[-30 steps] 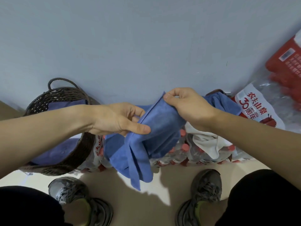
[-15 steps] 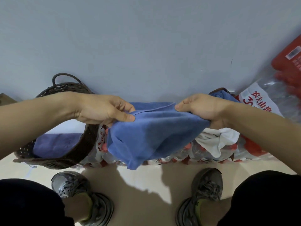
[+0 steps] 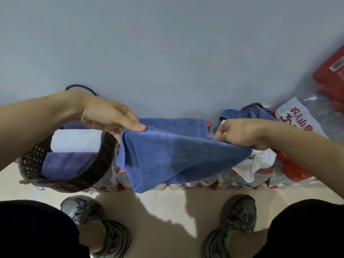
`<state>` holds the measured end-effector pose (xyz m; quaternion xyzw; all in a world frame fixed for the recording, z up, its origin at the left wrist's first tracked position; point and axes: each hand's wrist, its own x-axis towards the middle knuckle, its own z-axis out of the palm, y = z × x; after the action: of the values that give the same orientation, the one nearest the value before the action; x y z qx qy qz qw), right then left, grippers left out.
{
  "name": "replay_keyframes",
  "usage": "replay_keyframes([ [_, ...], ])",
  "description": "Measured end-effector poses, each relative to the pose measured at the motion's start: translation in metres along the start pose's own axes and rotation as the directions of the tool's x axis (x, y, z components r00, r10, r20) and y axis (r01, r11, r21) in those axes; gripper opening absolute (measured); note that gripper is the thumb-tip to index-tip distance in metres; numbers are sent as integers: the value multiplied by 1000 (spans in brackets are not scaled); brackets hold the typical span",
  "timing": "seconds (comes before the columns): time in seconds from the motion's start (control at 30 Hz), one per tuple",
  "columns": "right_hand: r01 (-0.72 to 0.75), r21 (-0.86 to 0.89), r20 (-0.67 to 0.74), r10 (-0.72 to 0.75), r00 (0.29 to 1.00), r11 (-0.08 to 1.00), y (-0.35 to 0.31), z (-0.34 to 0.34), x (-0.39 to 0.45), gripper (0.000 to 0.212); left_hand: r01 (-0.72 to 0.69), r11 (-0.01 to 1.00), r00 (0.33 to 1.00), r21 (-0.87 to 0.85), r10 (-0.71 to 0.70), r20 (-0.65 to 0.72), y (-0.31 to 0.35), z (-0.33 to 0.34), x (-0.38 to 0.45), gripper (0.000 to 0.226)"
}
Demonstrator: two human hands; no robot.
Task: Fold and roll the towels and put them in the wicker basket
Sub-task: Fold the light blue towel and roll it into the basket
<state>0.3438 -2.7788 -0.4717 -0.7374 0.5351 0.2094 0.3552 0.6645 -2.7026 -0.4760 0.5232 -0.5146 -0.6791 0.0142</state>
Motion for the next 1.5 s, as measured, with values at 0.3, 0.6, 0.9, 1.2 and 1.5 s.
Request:
replay_keyframes([
  [0.3, 6, 140, -315, 39, 948, 990, 12, -2, 32, 37, 74, 994, 804, 84, -9, -595, -17, -11, 23, 13],
  [0.6, 103, 539, -370, 125, 921, 836, 7, 7, 76, 31, 145, 979, 698, 141, 0, -716, -24, -26, 57, 26],
  [0.9, 6, 489, -366, 199, 909, 872, -10, 3, 111, 12, 143, 982, 509, 125, 36, -860, -31, -40, 92, 43],
  [1.2, -100, 6, 144, 98, 985, 995, -32, 40, 129, 34, 412, 881, 805, 233, -232, -545, -65, 19, 78, 24],
  [1.5, 318, -161, -112, -337, 935, 934, -127, 63, 167, 21, 385, 872, 518, -303, -476, -710, -139, 106, 94, 45],
])
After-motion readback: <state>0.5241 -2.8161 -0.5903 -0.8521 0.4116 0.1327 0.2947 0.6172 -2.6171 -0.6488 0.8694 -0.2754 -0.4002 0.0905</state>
